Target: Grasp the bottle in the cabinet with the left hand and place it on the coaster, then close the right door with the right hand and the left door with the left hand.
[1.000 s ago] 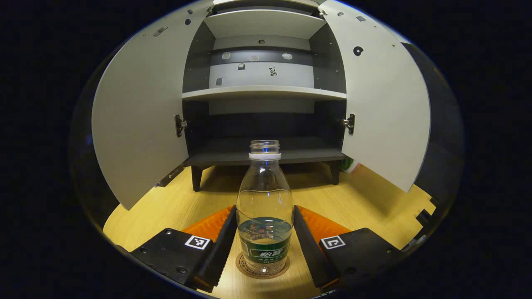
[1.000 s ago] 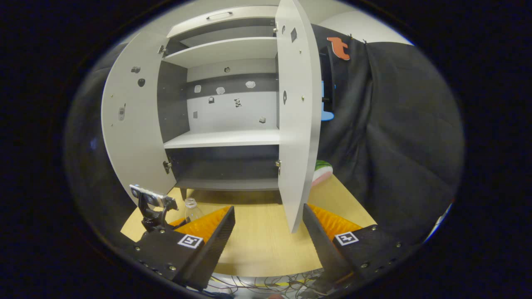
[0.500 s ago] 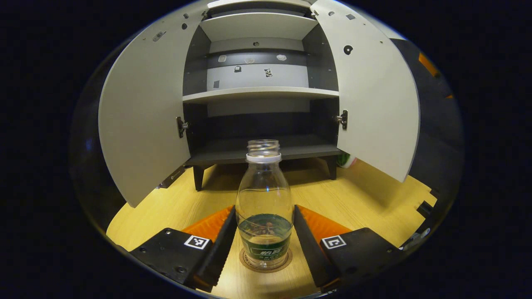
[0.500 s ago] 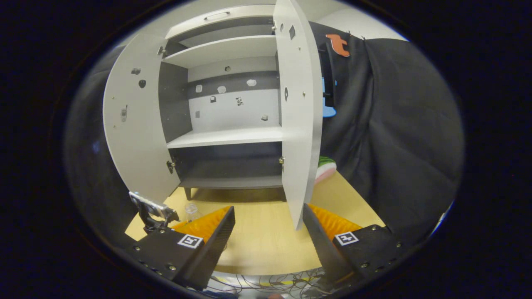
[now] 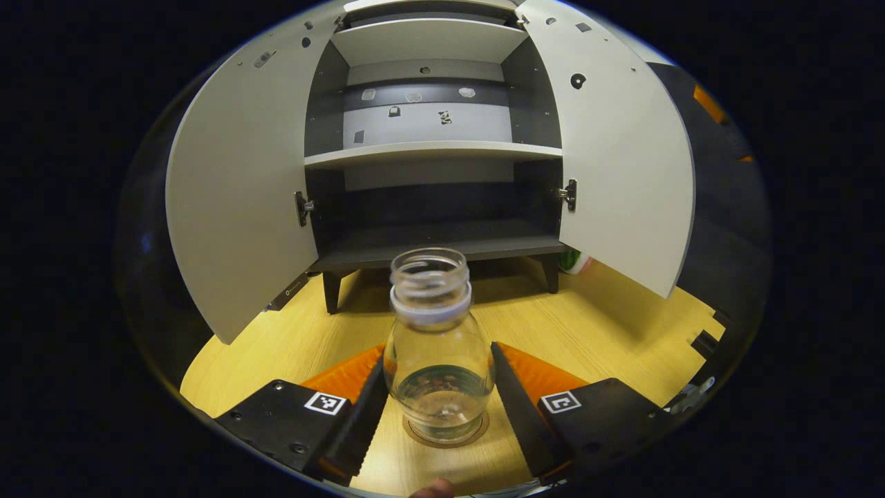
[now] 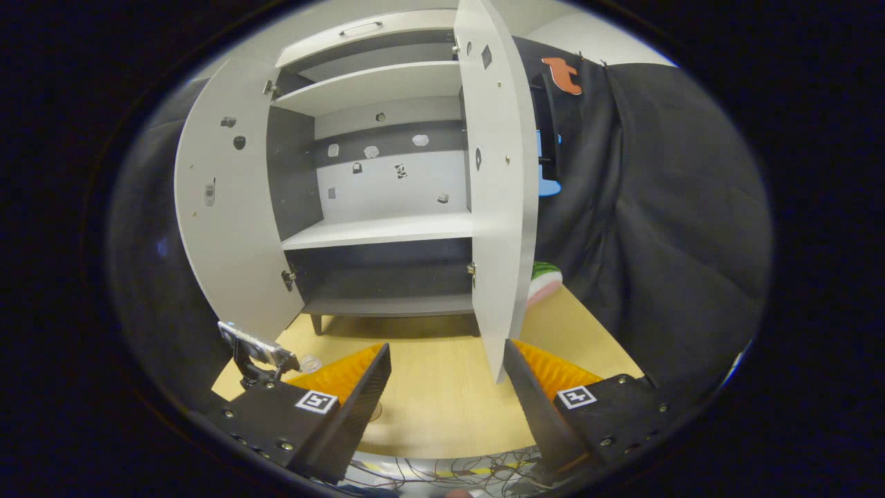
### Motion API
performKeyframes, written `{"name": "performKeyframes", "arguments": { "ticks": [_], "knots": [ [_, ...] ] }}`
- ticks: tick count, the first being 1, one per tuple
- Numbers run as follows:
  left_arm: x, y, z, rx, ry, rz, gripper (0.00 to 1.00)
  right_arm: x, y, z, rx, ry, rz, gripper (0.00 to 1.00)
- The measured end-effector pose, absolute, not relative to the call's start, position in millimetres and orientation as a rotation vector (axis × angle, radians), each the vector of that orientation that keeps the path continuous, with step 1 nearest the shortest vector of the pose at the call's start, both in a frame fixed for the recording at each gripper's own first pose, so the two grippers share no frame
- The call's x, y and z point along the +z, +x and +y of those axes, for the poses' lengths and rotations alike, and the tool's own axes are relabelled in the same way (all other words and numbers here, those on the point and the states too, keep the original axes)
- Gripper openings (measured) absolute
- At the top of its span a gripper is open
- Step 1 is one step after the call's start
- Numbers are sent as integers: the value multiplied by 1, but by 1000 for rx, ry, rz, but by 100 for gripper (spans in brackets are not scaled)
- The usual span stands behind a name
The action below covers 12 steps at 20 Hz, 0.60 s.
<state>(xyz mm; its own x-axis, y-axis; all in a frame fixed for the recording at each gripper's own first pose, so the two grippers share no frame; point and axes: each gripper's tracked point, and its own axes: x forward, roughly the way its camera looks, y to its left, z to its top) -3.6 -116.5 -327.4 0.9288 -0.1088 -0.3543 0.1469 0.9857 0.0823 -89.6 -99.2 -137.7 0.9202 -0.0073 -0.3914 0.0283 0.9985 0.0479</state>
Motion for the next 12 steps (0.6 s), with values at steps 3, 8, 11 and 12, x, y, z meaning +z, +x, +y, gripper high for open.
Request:
{"name": "performKeyframes", "arguments": {
  "ticks": [3, 8, 11, 12],
  "knots": [
    [-319, -3, -115, -132, 110, 342, 87, -134, -90, -99, -17, 50, 394, 96],
    [-288, -4, -119, -148, 125, 272, 88, -126, -88, -100, -11, 64, 374, 100],
    [-265, -6, -122, -152, 129, 235, 88, -116, -86, -101, -6, 69, 350, 100],
    [-256, -6, -122, -150, 125, 227, 88, -110, -83, -103, -6, 70, 336, 96]
  ]
}}
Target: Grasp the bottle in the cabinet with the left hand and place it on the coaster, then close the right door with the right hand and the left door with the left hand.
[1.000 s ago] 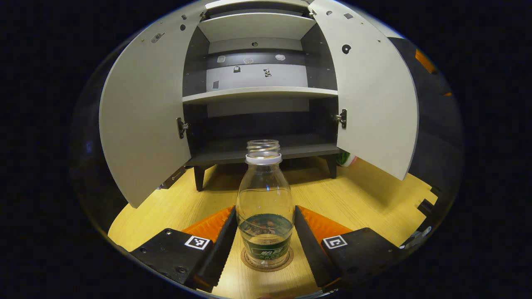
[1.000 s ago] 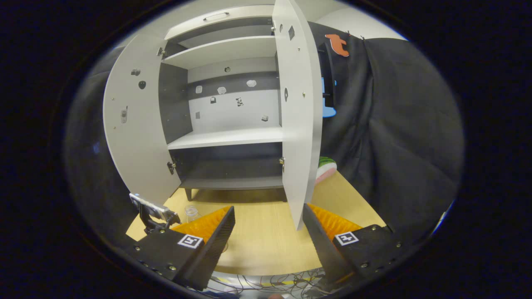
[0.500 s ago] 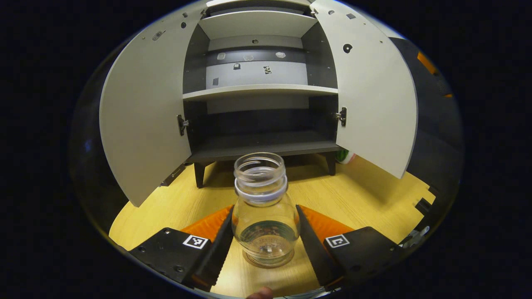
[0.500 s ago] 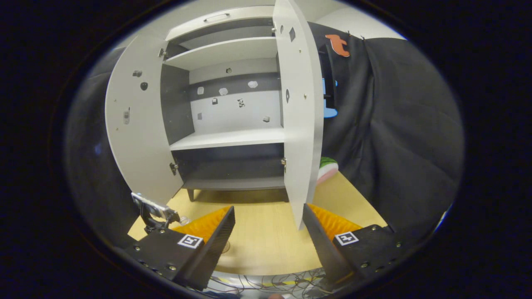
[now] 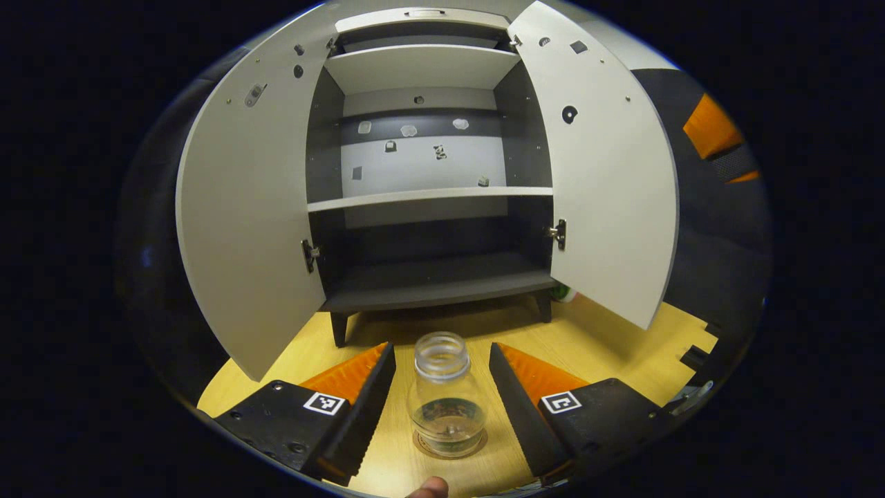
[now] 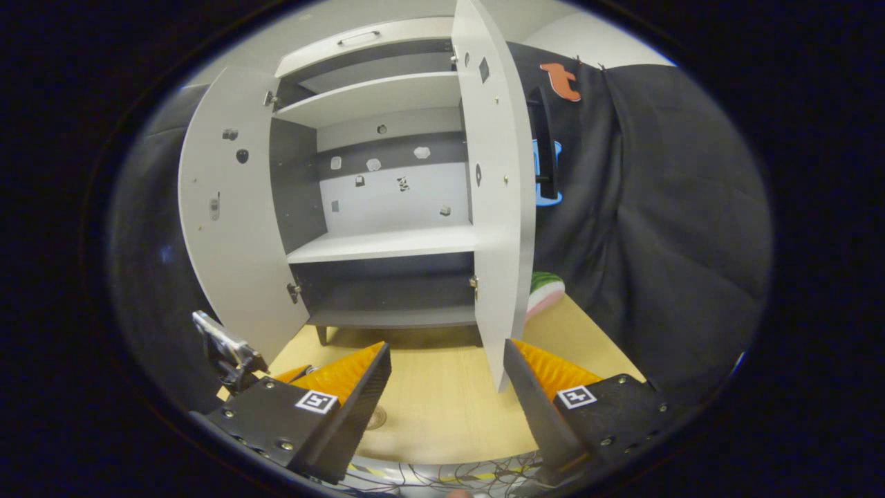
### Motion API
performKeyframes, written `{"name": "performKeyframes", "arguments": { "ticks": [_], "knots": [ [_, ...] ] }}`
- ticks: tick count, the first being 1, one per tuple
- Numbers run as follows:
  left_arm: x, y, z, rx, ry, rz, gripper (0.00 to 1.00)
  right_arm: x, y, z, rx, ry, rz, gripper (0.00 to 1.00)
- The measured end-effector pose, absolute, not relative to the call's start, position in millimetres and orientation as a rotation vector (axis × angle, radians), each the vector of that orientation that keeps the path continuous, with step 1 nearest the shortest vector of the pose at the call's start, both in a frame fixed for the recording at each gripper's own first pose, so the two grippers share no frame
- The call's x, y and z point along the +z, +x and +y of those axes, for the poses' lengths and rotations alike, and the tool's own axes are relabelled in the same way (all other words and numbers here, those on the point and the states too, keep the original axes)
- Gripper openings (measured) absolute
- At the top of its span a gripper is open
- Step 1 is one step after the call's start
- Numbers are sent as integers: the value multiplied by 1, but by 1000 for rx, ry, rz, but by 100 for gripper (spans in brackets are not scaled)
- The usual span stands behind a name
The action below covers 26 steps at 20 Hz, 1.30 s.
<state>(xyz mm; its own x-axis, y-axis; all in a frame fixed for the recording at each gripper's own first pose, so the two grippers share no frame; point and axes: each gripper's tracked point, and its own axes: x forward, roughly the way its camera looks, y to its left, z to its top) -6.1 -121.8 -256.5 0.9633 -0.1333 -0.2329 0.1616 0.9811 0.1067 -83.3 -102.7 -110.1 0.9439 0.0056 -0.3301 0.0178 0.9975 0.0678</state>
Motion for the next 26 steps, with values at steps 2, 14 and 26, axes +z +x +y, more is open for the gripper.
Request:
{"name": "performKeyframes", "arguments": {
  "ticks": [2, 14, 26],
  "knots": [
    [-236, -6, -125, -150, 120, 200, 88, -97, -78, -108, -9, 74, 308, 95],
    [-90, -5, -142, -173, 68, 29, 89, 0, -41, -201, -88, 123, 90, 99],
    [-43, -7, -109, -52, 59, -25, 94, 15, 12, -233, -39, 95, 70, 100]
  ]
}}
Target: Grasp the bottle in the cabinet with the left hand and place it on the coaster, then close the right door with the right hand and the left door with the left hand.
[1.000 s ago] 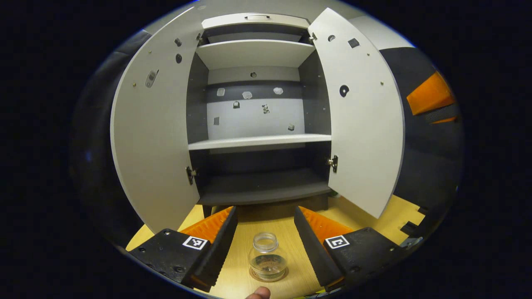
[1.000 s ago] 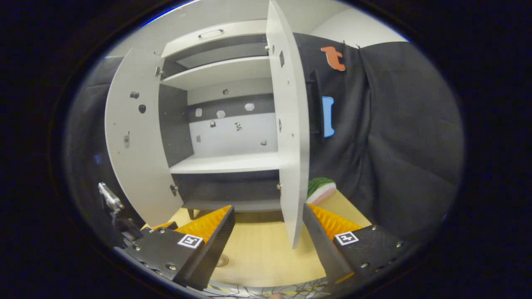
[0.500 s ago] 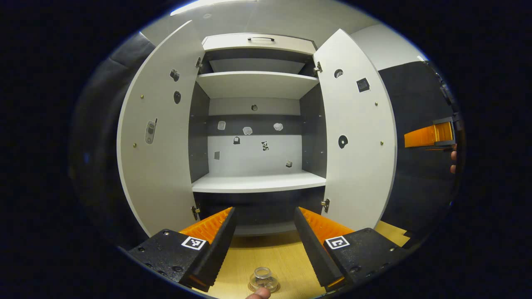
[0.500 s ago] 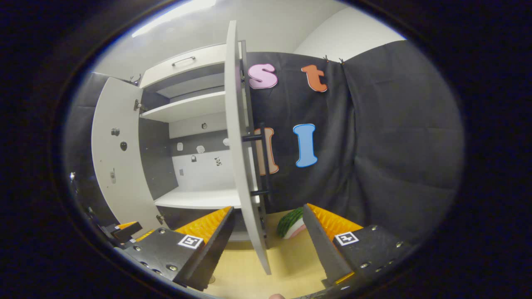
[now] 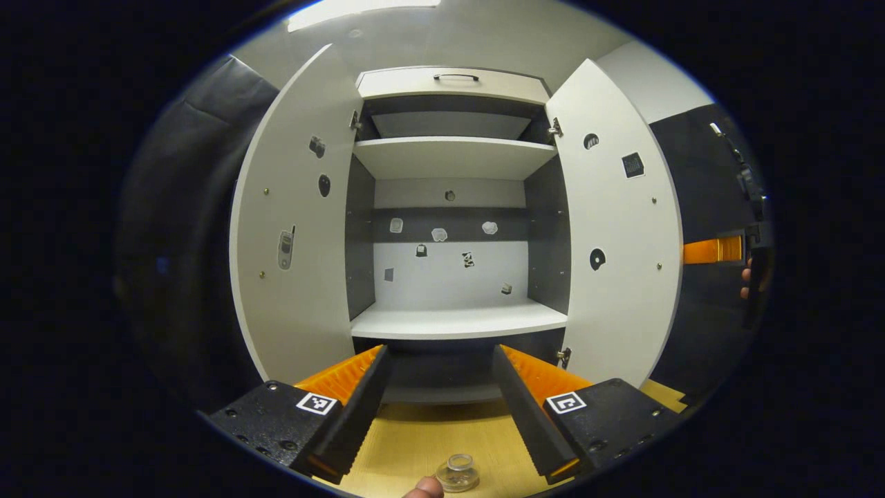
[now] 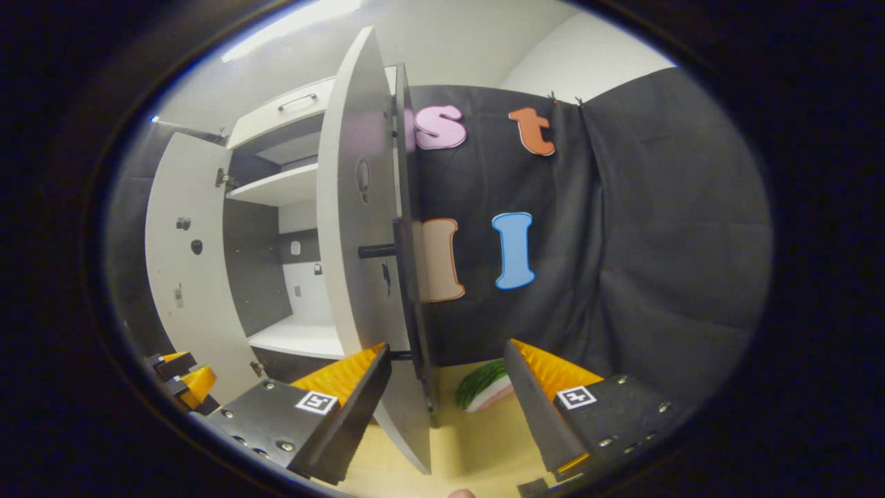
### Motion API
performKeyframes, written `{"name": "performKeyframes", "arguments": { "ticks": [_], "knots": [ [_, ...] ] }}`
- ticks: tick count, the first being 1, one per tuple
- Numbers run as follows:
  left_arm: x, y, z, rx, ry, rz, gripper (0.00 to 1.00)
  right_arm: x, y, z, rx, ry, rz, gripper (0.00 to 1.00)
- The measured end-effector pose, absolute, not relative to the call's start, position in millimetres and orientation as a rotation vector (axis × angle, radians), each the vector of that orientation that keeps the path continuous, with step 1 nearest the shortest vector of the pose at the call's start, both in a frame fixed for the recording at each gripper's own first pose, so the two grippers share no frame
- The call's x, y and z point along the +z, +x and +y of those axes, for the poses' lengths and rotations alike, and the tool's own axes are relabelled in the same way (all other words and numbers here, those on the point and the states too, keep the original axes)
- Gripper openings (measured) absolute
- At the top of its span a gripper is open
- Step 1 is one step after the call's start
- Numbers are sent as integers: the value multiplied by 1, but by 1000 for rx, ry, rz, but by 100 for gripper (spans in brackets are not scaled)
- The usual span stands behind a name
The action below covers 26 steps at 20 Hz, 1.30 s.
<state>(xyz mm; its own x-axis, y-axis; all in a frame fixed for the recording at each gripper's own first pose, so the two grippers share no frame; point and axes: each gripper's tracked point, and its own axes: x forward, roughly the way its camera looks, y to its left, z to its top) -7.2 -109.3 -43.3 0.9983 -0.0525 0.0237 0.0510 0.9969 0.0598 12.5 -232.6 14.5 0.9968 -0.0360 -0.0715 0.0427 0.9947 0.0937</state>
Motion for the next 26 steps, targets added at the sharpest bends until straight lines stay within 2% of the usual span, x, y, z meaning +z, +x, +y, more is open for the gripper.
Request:
{"name": "performKeyframes", "arguments": {
  "ticks": [6, 16, 26],
  "knots": [
    [-38, -10, -84, 0, 64, -40, 94, 12, 16, -221, 8, 63, 79, 98],
    [-57, -21, -52, 44, 81, 23, 94, 7, 29, -148, 157, 71, 87, 98],
    [-62, -24, -23, 91, 75, 43, 95, 5, 46, -117, 191, 66, 86, 98]
  ]
}}
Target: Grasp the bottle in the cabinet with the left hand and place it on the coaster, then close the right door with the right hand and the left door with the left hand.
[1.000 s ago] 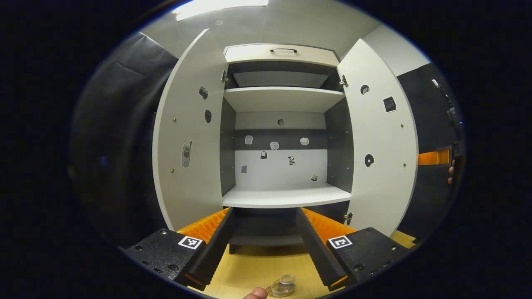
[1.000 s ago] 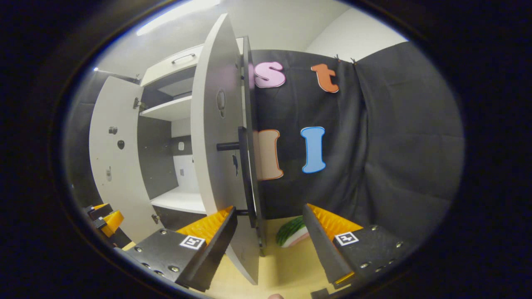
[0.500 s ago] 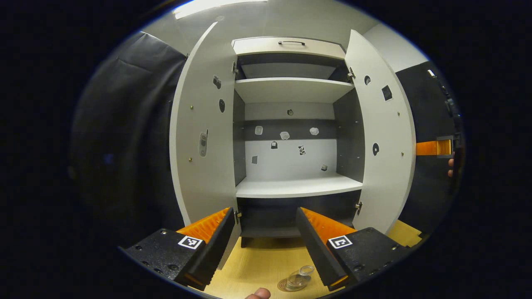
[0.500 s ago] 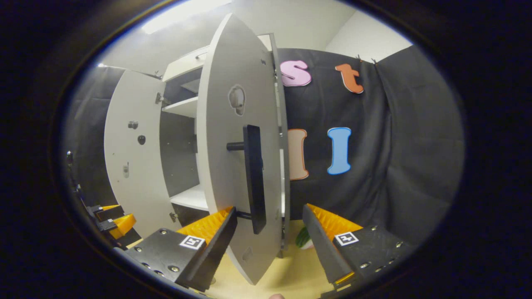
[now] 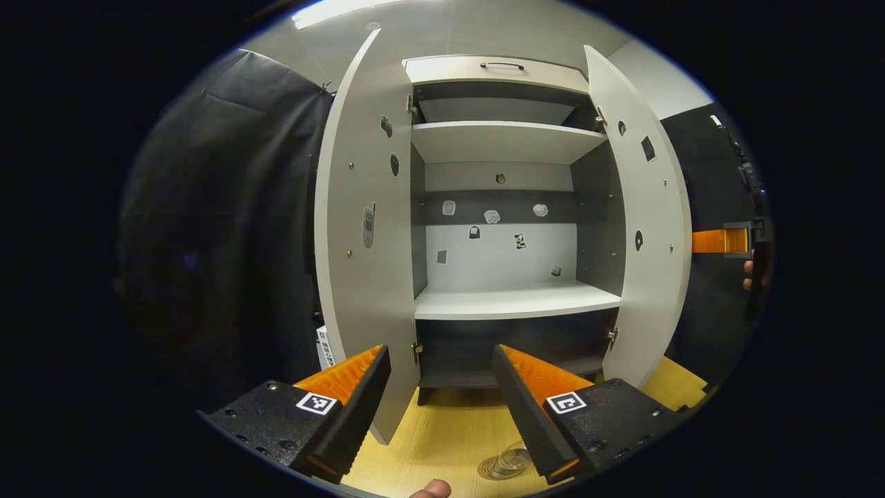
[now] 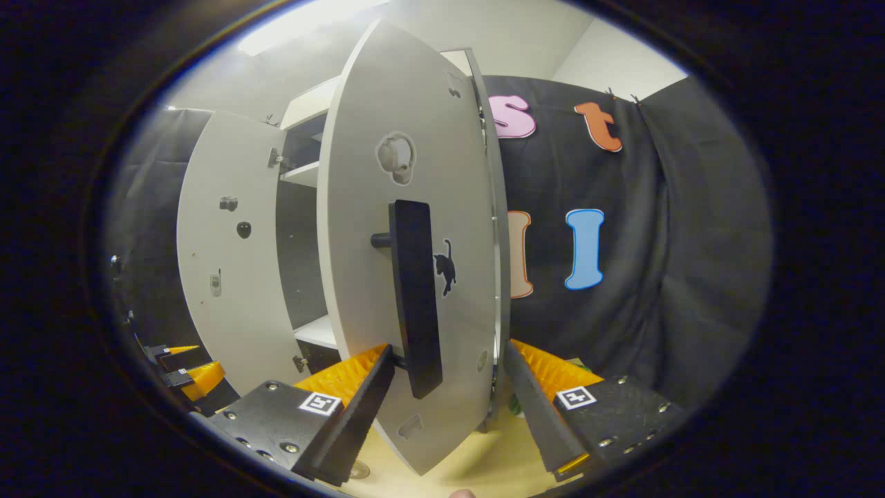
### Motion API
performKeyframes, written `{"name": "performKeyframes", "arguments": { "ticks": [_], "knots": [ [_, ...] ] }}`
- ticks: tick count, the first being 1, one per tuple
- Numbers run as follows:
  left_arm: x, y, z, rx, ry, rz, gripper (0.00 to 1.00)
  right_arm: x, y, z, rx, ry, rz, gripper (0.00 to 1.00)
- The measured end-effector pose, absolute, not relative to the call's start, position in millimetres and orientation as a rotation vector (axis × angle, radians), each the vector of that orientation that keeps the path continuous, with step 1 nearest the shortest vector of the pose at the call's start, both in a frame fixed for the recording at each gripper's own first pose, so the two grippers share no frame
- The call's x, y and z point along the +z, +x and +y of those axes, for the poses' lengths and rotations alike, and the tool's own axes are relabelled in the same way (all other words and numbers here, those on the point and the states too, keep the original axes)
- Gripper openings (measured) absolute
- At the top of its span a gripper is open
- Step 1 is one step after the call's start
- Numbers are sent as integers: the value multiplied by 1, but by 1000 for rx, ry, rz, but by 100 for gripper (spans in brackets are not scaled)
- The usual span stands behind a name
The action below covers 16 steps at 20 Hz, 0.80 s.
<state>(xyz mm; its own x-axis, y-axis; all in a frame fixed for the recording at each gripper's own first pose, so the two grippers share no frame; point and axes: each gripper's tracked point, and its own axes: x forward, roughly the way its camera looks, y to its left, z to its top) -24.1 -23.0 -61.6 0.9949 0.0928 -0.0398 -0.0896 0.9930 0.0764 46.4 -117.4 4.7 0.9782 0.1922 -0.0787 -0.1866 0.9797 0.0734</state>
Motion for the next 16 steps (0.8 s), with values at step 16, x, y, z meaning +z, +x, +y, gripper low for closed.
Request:
{"name": "performKeyframes", "arguments": {
  "ticks": [16],
  "knots": [
    [-37, -34, 46, 178, 42, 16, 94, 0, 128, -8, 187, 13, 48, 100]
  ]
}}
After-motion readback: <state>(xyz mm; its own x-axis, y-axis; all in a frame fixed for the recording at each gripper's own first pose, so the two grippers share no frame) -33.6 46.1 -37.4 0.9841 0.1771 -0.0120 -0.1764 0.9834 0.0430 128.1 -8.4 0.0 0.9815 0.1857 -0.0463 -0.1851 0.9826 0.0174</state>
